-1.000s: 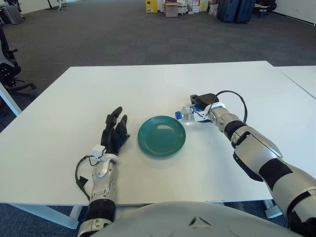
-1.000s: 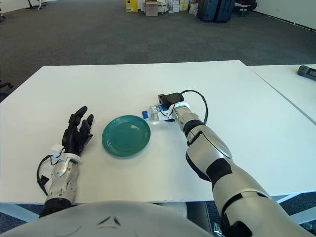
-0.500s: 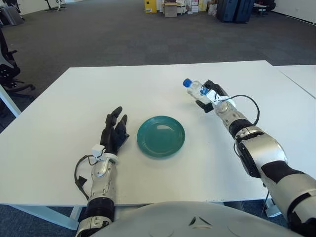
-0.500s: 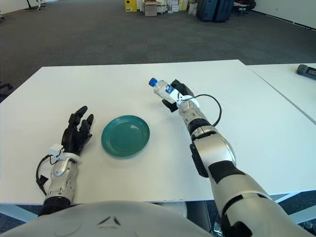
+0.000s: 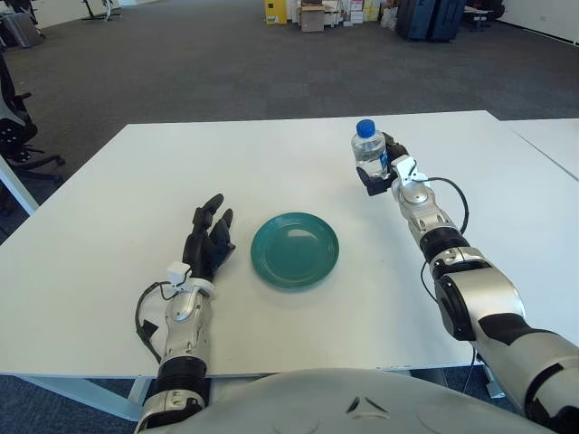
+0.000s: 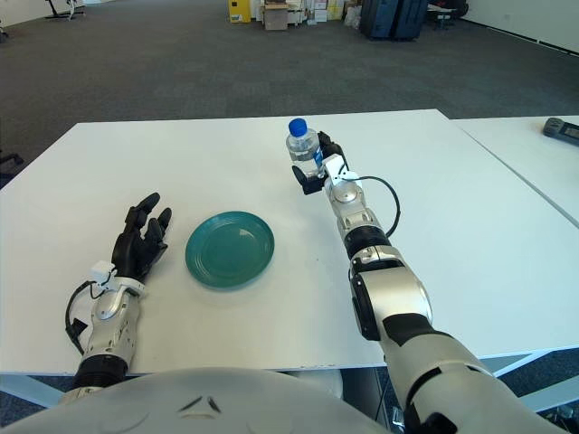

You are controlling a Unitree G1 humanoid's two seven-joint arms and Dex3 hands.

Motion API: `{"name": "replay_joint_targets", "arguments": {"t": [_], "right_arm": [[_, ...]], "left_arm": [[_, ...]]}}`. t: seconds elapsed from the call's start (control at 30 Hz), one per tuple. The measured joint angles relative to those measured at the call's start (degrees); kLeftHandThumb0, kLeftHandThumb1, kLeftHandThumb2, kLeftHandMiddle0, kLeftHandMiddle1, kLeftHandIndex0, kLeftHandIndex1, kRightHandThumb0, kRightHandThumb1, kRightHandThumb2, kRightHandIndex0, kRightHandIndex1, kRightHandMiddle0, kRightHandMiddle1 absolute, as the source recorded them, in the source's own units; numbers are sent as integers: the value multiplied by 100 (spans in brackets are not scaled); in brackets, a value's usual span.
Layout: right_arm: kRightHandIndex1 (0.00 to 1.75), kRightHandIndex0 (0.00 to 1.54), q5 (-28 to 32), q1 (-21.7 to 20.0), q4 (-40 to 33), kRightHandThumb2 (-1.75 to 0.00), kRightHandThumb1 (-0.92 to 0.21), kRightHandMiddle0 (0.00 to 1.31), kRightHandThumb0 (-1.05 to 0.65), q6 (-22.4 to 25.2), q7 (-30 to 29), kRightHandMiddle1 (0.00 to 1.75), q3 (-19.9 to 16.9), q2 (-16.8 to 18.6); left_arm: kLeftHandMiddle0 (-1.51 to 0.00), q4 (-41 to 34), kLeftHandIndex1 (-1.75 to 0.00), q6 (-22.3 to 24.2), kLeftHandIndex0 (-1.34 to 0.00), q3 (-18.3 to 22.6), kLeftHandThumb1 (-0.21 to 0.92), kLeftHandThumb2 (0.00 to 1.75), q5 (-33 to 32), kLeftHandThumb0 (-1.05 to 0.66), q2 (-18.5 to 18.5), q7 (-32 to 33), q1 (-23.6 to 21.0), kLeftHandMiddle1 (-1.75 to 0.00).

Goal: Put the bottle into the plate.

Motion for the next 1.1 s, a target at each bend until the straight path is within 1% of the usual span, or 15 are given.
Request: {"name": "replay_joint_targets", "arguments": {"t": [0.2, 0.47, 0.6, 0.7, 0.87, 0.97, 1.1], "right_arm": [[175, 81, 111, 373, -781, -166, -2, 62, 0, 191, 91, 175, -28, 155], [175, 82, 250, 882, -1643, -166, -2, 62, 0, 793, 369, 175, -22, 368], [175, 85, 304, 1402, -2453, -171, 3, 66, 0, 1084, 470, 175, 65, 547], [175, 86, 289, 1846, -3047, -173, 4, 67, 0, 1335, 465, 175, 203, 716], [175, 86, 187, 2399, -3611, -173, 4, 67, 0, 1704, 406, 175, 478, 945], [175, 83, 58, 2601, -3747, -170, 1, 65, 0, 1820, 406, 175, 703, 1077], [174, 82, -60, 2727, -3749, -167, -1, 63, 0, 1823, 422, 175, 971, 1186]], "left_arm": [[-41, 18, -75, -20, 0, 2, 92, 88, 26, -72, 4, 0, -8, -1], [-41, 25, -75, -27, 0, 1, 92, 88, 61, -72, 1, 2, -20, -1], [-41, 25, -75, -38, 0, 0, 92, 87, 93, -73, -5, 2, -23, -1], [-42, 32, -76, -42, 0, 0, 92, 86, 109, -73, -5, 2, -21, -1], [-42, 34, -76, -43, 0, -4, 92, 85, 126, -73, -5, 1, -22, -1], [-42, 34, -75, -43, 0, -8, 92, 85, 133, -73, -6, 2, -27, -1], [-41, 34, -74, -42, 0, -18, 92, 84, 145, -73, -14, 2, -37, 0]]}}
